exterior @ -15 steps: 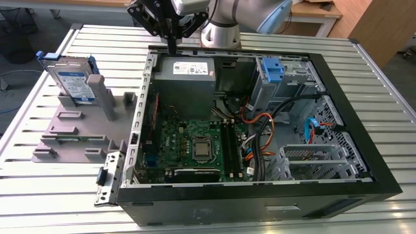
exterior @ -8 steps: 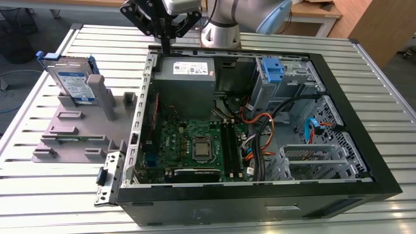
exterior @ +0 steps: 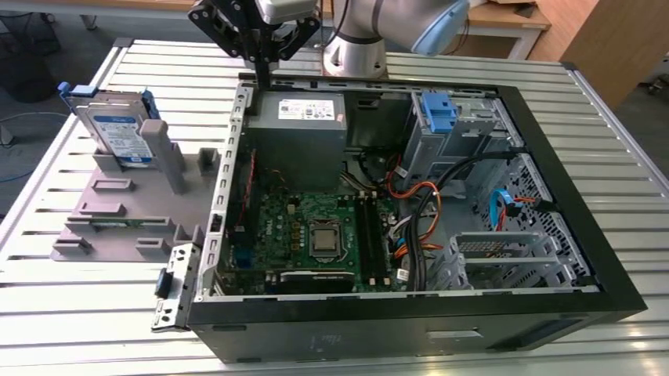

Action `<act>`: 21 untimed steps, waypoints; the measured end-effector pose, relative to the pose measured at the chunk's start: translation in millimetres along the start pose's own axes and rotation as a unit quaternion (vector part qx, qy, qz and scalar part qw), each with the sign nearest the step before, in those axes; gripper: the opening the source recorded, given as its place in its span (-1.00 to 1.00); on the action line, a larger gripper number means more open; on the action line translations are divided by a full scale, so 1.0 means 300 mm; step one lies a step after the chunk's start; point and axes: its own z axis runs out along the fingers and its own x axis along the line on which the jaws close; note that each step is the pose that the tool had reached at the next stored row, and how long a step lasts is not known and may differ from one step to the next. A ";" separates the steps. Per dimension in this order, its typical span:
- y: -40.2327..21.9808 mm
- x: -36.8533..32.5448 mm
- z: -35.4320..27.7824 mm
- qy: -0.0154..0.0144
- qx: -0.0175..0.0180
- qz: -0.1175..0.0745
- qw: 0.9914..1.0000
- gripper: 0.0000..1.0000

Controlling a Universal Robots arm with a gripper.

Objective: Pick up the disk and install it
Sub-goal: 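Reach for the disk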

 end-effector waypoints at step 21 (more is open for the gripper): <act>-0.006 0.074 0.001 0.000 0.000 0.000 1.000 -0.79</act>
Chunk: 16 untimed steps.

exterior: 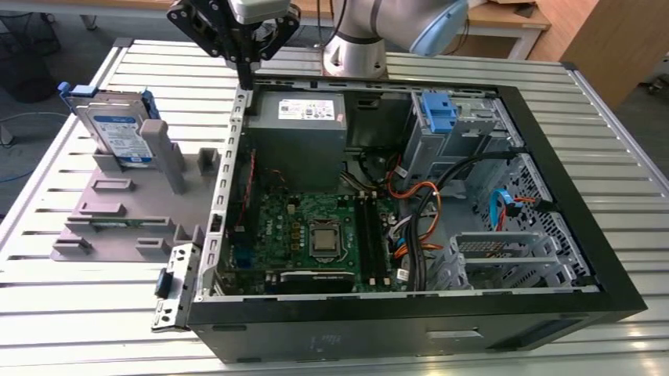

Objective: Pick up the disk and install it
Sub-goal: 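Reach for the disk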

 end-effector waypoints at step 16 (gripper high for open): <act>-0.009 0.141 0.003 0.000 0.000 0.000 1.000 -0.79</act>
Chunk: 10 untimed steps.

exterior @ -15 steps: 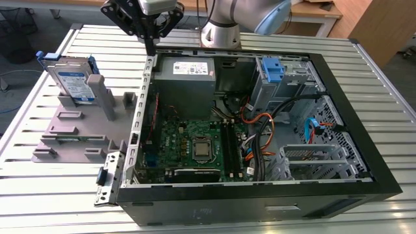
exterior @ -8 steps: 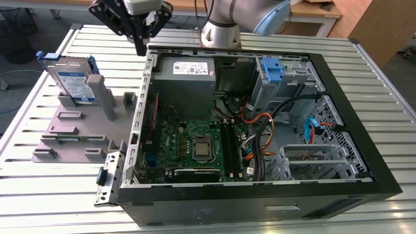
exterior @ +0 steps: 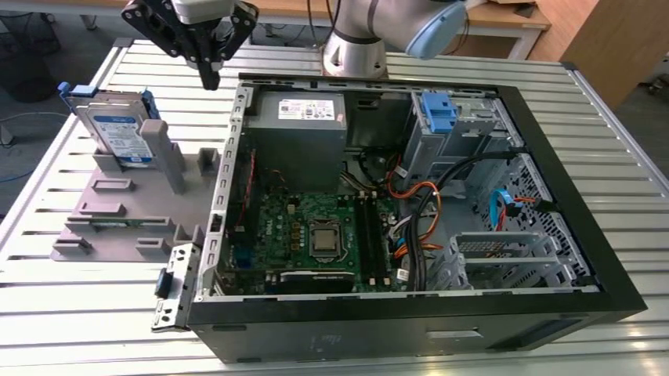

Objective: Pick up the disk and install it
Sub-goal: 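Reach for the disk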

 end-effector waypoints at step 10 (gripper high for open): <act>-0.002 0.099 0.002 0.000 0.000 0.000 1.000 -0.79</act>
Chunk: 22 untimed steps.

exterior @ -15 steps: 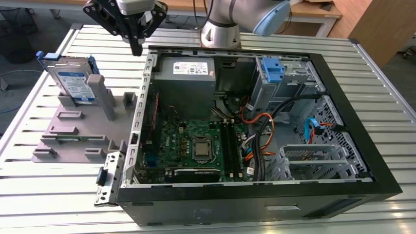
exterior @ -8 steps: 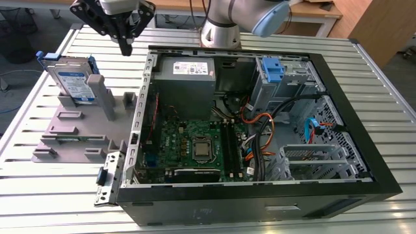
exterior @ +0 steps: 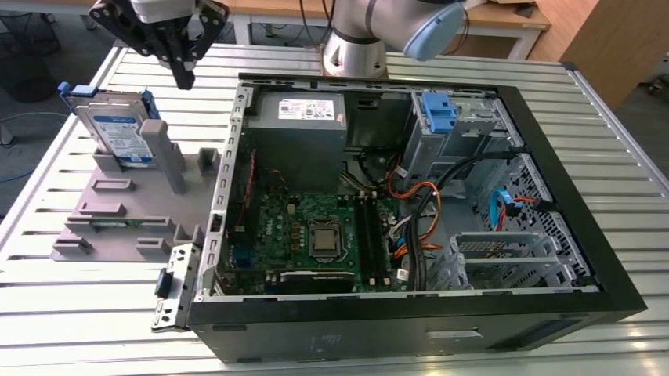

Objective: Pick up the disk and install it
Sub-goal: 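Reach for the disk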

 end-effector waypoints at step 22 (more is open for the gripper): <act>-0.003 0.172 0.009 0.000 0.000 0.001 1.000 -0.79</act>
